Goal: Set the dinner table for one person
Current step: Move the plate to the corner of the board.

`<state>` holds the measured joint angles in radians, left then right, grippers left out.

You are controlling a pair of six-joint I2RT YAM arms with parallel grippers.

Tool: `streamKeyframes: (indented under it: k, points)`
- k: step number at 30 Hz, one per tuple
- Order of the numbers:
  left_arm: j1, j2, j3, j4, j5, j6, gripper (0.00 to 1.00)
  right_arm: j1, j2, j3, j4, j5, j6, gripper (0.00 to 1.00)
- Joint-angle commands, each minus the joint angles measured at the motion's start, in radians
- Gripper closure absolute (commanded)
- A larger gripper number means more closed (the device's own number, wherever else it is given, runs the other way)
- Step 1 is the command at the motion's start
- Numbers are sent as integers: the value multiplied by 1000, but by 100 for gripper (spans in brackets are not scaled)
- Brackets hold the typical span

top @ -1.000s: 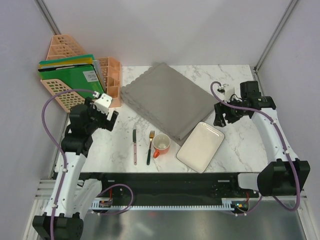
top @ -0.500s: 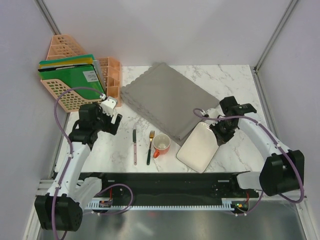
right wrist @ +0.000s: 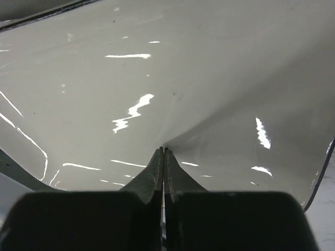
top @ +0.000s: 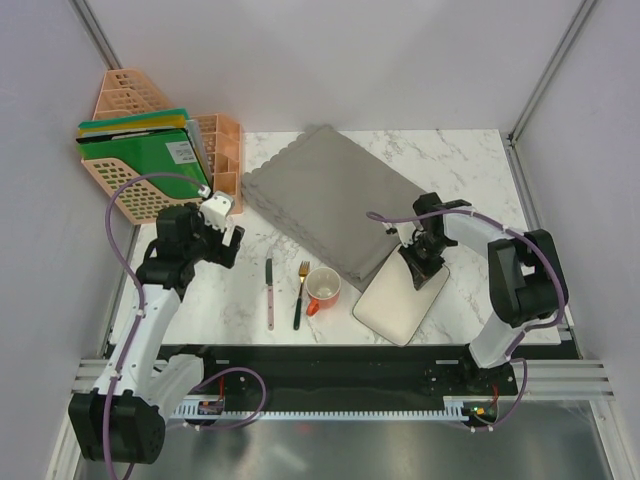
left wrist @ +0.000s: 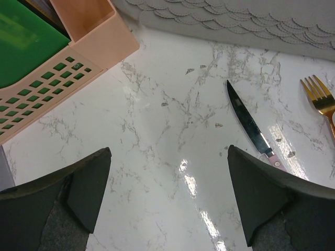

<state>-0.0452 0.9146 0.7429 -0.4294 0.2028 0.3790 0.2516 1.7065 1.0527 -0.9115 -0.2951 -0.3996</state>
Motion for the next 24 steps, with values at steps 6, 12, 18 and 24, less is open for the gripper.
streamKeyframes:
  k: [6,12,18,24]
  points:
    - [4,-36,13,35,1,26,0,5,62,-3,135,83,99,100]
    - [4,-52,-11,35,-9,46,0,-8,68,13,203,289,179,100]
    - [4,-59,-40,29,-16,60,0,-49,132,75,234,461,231,100]
    - [4,-74,-48,18,-16,72,0,-126,226,158,234,491,240,100]
